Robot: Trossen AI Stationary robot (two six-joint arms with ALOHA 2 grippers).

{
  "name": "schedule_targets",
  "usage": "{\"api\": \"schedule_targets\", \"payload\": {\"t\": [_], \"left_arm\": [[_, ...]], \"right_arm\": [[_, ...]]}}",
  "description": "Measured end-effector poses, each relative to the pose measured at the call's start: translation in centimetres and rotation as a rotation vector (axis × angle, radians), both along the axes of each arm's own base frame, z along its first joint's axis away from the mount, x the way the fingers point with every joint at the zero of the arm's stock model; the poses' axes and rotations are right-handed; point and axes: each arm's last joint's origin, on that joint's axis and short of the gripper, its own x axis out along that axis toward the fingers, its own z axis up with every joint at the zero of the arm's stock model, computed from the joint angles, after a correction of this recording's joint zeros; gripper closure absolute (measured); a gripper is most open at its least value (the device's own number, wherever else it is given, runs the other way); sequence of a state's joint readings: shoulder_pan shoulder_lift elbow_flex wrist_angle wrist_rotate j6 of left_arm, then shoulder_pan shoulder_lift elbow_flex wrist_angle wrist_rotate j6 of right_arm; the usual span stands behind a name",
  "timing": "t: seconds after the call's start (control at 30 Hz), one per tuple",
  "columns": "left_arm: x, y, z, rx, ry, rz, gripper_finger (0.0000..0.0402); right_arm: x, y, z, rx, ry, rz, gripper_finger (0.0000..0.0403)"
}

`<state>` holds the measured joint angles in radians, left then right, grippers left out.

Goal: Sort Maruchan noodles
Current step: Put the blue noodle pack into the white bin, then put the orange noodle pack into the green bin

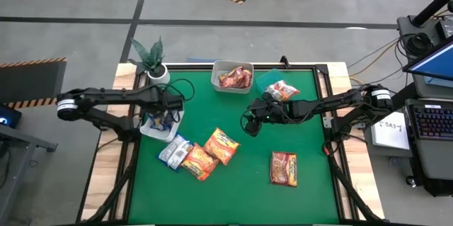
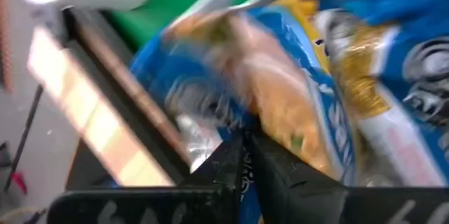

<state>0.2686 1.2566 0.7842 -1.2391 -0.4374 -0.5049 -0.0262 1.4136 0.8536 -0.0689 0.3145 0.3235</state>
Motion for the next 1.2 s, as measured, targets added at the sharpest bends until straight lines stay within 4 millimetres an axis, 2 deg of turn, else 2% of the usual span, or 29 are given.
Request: {"api": "schedule_targets", "payload": {"t": [0.17, 0.37, 0.53, 0.63, 0.8, 1.03, 1.2], "left_arm": [[0.9, 0.2, -1.3, -0.029, 0.036, -0.021, 0.0401], [1.3, 0.4, 0.1, -0.034, 0.099, -0.023, 0.0400], [1.5, 0.5, 1.4, 0.040, -0.005, -0.043, 0.0400], [1.8, 0.6, 1.3, 0.071, -0.114, -0.028, 0.0400], [2.6, 0.5, 1.4, 0.019, -0.210, -0.022, 0.0400], [3.4, 0.5, 4.5, 0.042, -0.267, -0.063, 0.0400], [5.4, -0.3, 6.1, 0.086, -0.420, -0.302, 0.0400]], "right_arm": [[0.0, 0.0, 0.0, 0.013, -0.006, -0.011, 0.0236], [0.0, 0.0, 0.0, 0.013, -0.006, -0.011, 0.0236], [0.0, 0.0, 0.0, 0.012, -0.006, -0.011, 0.0236], [0.0, 0.0, 0.0, 0.012, -0.006, -0.011, 0.0236], [0.0, 0.0, 0.0, 0.012, -0.006, -0.011, 0.0236], [0.0, 0.0, 0.0, 0.060, -0.028, -0.051, 0.0236], [0.3, 0.1, 0.4, 0.124, -0.059, -0.062, 0.0236]]}}
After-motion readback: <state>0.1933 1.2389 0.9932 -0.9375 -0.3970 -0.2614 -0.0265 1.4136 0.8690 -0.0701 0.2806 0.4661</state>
